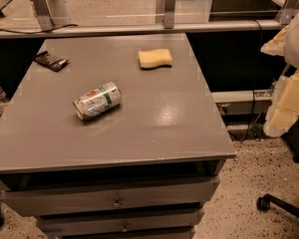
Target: Place 7up can upright
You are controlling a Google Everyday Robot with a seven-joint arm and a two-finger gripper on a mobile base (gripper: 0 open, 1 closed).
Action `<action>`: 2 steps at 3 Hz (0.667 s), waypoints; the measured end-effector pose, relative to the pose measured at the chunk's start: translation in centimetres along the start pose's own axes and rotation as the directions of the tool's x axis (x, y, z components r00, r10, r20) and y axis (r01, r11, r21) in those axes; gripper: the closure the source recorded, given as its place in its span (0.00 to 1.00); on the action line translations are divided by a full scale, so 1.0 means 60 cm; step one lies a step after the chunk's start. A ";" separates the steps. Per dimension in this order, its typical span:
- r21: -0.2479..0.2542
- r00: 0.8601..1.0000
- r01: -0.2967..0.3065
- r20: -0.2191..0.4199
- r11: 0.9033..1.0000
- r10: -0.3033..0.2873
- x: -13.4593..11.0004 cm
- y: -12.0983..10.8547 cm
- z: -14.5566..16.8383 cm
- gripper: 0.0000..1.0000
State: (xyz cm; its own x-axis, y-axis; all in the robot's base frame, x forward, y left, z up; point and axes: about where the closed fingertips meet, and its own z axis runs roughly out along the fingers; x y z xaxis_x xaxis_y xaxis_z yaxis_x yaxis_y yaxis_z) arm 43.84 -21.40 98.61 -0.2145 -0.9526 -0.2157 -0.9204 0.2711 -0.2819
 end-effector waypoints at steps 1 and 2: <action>0.000 1.000 0.000 0.000 1.000 0.000 0.000 0.000 0.000 0.00; 0.009 1.000 0.004 0.021 1.000 -0.004 -0.009 -0.006 0.001 0.00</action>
Offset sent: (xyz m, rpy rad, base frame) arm 0.0109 0.0092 -0.0015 0.0386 -0.0146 0.0192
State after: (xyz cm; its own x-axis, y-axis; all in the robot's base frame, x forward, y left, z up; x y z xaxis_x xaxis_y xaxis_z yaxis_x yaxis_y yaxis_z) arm 44.29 -20.94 98.77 -0.2035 -0.9506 -0.2344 -0.9184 0.2683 -0.2909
